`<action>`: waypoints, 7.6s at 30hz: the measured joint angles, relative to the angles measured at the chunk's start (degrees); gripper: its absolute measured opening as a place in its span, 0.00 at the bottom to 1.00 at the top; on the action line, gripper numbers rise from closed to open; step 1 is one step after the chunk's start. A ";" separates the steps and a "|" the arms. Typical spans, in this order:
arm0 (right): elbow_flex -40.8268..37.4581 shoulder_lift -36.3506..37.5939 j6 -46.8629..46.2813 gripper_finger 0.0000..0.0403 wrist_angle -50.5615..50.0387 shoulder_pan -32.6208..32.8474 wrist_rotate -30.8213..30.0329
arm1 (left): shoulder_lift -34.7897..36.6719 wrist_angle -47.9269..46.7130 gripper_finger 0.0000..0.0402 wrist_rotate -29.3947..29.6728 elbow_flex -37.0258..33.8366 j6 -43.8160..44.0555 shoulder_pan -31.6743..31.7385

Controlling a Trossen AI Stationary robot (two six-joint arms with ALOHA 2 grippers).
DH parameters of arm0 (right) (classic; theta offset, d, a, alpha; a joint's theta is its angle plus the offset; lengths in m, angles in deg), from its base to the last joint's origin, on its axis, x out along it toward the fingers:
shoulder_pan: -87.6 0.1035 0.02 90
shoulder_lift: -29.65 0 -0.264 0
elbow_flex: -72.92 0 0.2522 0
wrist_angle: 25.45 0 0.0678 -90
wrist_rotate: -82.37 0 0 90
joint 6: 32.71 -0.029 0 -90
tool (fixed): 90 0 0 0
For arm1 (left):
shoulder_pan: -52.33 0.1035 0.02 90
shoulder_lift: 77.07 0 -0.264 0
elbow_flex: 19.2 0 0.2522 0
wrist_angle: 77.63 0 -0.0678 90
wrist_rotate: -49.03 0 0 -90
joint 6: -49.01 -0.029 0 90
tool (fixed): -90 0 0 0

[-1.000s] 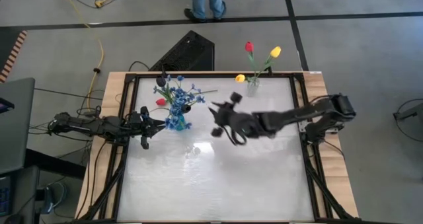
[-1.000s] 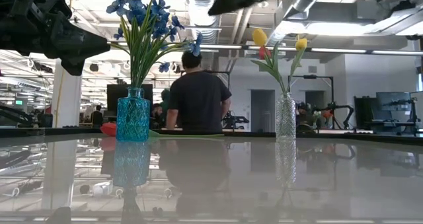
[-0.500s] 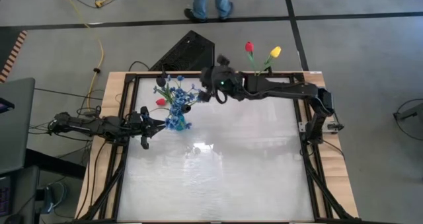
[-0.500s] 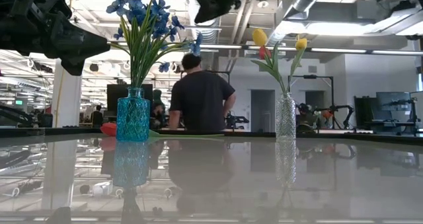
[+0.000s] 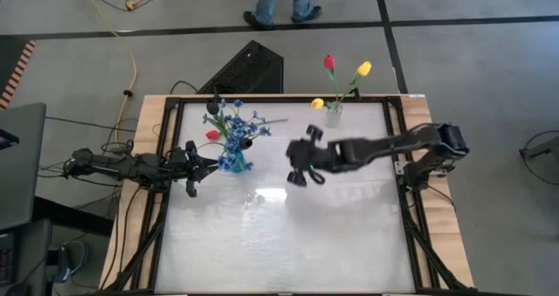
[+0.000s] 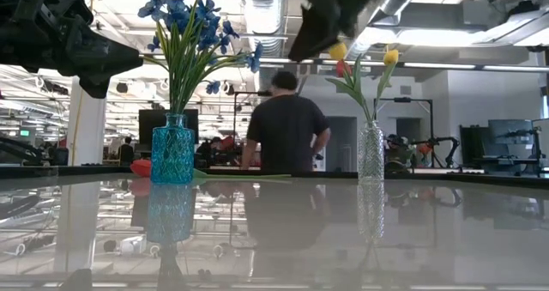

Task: Sort flowers into vase by color
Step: Put the red tulip flower into the transparent vase

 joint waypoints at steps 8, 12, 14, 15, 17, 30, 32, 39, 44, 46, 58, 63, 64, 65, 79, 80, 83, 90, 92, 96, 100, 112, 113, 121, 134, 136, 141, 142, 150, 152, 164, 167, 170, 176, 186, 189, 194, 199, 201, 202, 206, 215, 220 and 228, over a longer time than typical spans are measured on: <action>-19.85 -9.09 2.26 0.33 46.06 2.47 -6.96 | -0.01 0.00 0.19 -0.02 0.00 0.00 -0.01; -19.46 -15.90 8.28 0.33 56.94 -0.65 -10.35 | 0.01 0.00 0.19 -0.02 0.00 0.02 0.01; -17.64 -18.67 7.61 0.33 57.14 -3.64 -5.56 | -0.01 -0.02 0.19 -0.04 0.00 0.00 0.00; -16.61 -19.41 6.15 0.33 56.00 -5.52 -1.65 | 0.00 -0.01 0.19 -0.04 0.00 0.00 -0.01; -13.90 -20.84 3.64 0.33 53.67 -9.66 6.96 | 0.01 -0.02 0.19 -0.04 0.00 0.00 0.01; 1.68 -32.88 1.94 0.33 48.21 -20.18 22.98 | 0.01 0.00 0.19 -0.02 0.00 0.00 0.00; 4.94 -34.86 2.38 0.33 48.06 -20.13 21.29 | -0.01 -0.02 0.19 -0.02 0.00 0.00 -0.01; 17.68 -41.30 2.86 0.35 37.81 -20.75 21.04 | -0.01 0.00 0.19 0.00 0.00 0.00 0.01; 27.86 -44.92 3.50 0.40 23.07 -21.33 22.30 | 0.01 -0.01 0.19 0.01 0.00 0.00 0.00; 31.23 -46.03 3.63 0.44 18.57 -21.36 22.59 | 0.01 0.00 0.19 0.02 0.00 0.01 -0.01; 41.60 -47.01 1.03 0.54 -3.03 -21.32 23.31 | 0.01 0.00 0.19 0.02 0.00 0.02 0.01; 46.14 -46.93 -0.10 0.51 -11.99 -21.32 22.45 | 0.01 -0.02 0.19 0.04 0.00 0.00 -0.01; 46.96 -46.84 -0.40 0.51 -13.98 -21.32 22.06 | 0.01 0.00 0.19 0.04 0.00 0.00 0.00; 47.60 -46.76 -0.47 0.50 -15.63 -21.32 21.95 | 0.01 0.00 0.19 0.04 0.02 0.00 0.01; 53.06 -46.62 9.10 0.49 -31.45 -26.62 21.87 | 0.00 -0.01 0.19 0.04 0.00 0.00 0.00; 53.00 -46.65 9.88 0.49 -32.32 -27.32 21.93 | 0.01 -0.01 0.19 0.04 0.00 0.00 -0.01; 53.01 -46.97 12.13 0.49 -32.42 -29.62 22.70 | 0.01 0.00 0.19 0.04 0.00 0.00 -0.01; 52.86 -47.35 17.63 0.49 -32.56 -33.28 25.37 | 0.00 0.00 0.19 0.05 0.00 0.00 0.00; 52.86 -47.35 19.64 0.49 -33.59 -33.78 26.33 | 0.01 -0.02 0.19 0.04 0.00 0.02 -0.01; 52.82 -49.13 24.48 0.49 -35.42 -34.17 28.17 | -0.01 -0.02 0.19 0.04 0.00 0.00 -0.01; 52.68 -50.47 27.10 0.49 -36.06 -34.12 27.93 | -0.01 -0.01 0.19 0.03 0.00 0.00 0.00; 52.77 -50.25 29.98 0.49 -35.22 -34.49 28.61 | -0.01 -0.02 0.19 -0.04 0.00 0.00 0.00; 52.77 -50.23 30.30 0.49 -35.20 -34.49 28.88 | -0.01 -0.02 0.19 -0.04 0.00 0.00 -0.01; 52.77 -50.23 30.47 0.43 -35.17 -36.28 33.30 | -0.01 -0.02 0.19 -0.07 0.00 0.00 0.01; 52.86 -50.95 28.53 0.33 -38.61 -36.38 37.09 | -0.01 -0.02 0.19 -0.11 0.00 0.00 0.01; 52.86 -51.22 28.52 0.33 -39.58 -36.16 37.34 | -0.01 -0.02 0.19 -0.12 0.00 0.01 0.00; 53.10 -51.00 28.80 0.34 -38.49 -35.74 37.23 | -0.01 -0.02 0.19 -0.17 0.00 0.00 0.01; 53.07 -51.02 28.80 0.35 -38.17 -35.73 36.67 | -0.01 -0.02 0.19 -0.16 0.00 0.00 -0.01; 54.24 -51.10 32.04 0.34 -36.27 -33.56 28.49 | -0.01 -0.02 0.19 -0.15 0.00 0.00 0.00; 54.32 -51.00 32.62 0.34 -36.02 -33.46 28.49 | -0.01 -0.02 0.19 -0.15 0.00 0.00 0.01; 53.75 -51.04 26.18 0.34 -37.70 -36.52 38.12 | -0.01 -0.02 0.19 -0.13 0.00 0.00 0.01; 53.75 -51.04 25.66 0.34 -37.73 -36.37 40.18 | -0.01 -0.02 0.19 -0.13 0.00 0.00 0.00; 53.73 -51.04 25.45 0.34 -37.77 -36.14 40.27 | -0.01 -0.02 0.19 -0.13 0.00 0.01 0.01; 53.71 -51.04 24.37 0.34 -38.32 -36.24 40.32 | -0.01 -0.02 0.19 -0.13 0.00 0.00 -0.01; 54.71 -53.20 24.74 0.34 -38.80 -34.73 43.10 | 0.00 -0.02 0.19 -0.11 0.00 0.00 -0.01; 54.85 -53.20 25.86 0.34 -38.73 -33.28 37.39 | 0.01 -0.02 0.19 -0.05 0.00 0.00 -0.01; 54.87 -53.20 29.89 0.24 -38.80 -32.02 32.99 | -0.01 -0.02 0.19 -0.02 0.00 0.00 -0.01; 54.87 -53.23 35.43 0.16 -38.77 -30.47 27.29 | 0.00 -0.02 0.19 -0.02 0.00 0.01 0.00; 54.87 -53.25 35.45 0.15 -38.78 -30.23 26.72 | 0.00 -0.02 0.19 0.00 0.00 0.00 0.00; 54.87 -53.25 35.43 0.15 -38.82 -30.25 26.66 | -0.01 -0.02 0.19 -0.02 0.00 0.00 -0.01; 54.91 -53.01 35.60 0.15 -39.22 -30.28 25.78 | 0.01 -0.02 0.19 0.00 0.00 0.00 -0.01; 57.48 -52.27 31.84 0.19 -38.39 -30.73 26.58 | 0.01 -0.02 0.19 0.02 0.00 0.00 0.00; 57.51 -52.54 29.77 0.38 -35.43 -30.08 26.57 | -0.01 -0.02 0.19 -0.04 0.00 0.00 -0.01; 57.51 -52.66 28.65 0.65 -25.52 -26.24 26.54 | 0.01 -0.02 0.19 -0.06 0.00 0.00 -0.01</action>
